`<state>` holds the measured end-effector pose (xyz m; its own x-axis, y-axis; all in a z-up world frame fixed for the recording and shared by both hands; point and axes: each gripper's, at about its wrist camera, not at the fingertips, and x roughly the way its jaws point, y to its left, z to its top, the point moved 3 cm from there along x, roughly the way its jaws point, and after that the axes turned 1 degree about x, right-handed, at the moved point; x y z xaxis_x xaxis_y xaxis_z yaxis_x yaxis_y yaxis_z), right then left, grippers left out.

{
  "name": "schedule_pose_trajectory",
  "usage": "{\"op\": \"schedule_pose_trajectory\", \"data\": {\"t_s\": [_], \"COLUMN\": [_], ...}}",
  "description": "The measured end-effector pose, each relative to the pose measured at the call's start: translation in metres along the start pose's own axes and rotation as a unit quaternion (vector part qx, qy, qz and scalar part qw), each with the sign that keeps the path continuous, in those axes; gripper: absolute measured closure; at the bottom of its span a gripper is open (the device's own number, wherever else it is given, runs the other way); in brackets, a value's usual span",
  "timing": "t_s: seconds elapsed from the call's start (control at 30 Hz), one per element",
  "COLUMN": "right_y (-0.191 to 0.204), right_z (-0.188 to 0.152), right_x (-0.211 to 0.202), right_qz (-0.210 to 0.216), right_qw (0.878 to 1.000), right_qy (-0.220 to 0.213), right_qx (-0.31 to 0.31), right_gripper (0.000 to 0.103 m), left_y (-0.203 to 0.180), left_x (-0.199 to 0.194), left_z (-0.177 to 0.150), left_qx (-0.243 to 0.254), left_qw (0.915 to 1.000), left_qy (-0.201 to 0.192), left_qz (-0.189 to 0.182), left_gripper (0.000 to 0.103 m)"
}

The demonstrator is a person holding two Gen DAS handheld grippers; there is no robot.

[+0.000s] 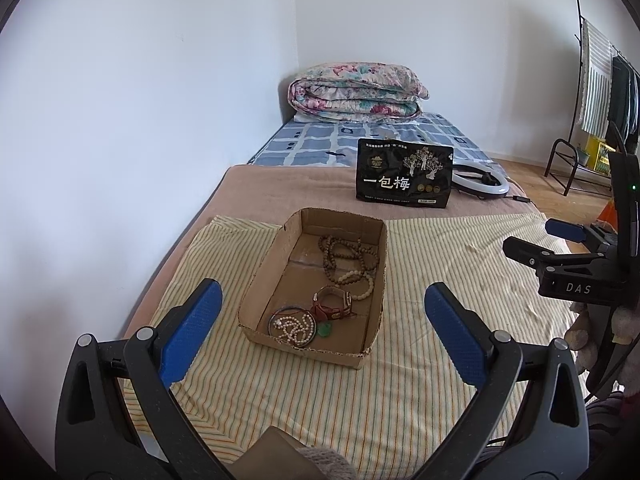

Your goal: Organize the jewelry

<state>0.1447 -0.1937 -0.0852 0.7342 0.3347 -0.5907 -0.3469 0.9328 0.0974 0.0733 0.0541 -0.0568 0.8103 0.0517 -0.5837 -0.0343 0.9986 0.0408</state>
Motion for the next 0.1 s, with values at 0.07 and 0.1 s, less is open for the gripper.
{"op": "schedule_pose_trajectory", "data": {"t_s": [0.07,0.1], "right_y": [-0.0019,-0.0031], "right_z": [-0.0001,0.0000], "right_x": [-0.0004,-0.0006], "right_qz": [0.000,0.000], "right_qw": [1.000,1.000], "right_qy": [0.000,0.000], "right_qx": [0.003,0.004], "right_gripper": [0.000,0.000], "left_y": [0.0012,0.0011], "left_x": [-0.0009,-0.0009], "left_z": [0.0018,0.0020], "left_qx": [-0.001,-0.001], "left_qw": [1.0000,1.0000], "left_qy": [-0.001,0.000], "left_qz": [0.004,0.002], "left_gripper": [0.000,0.000]}}
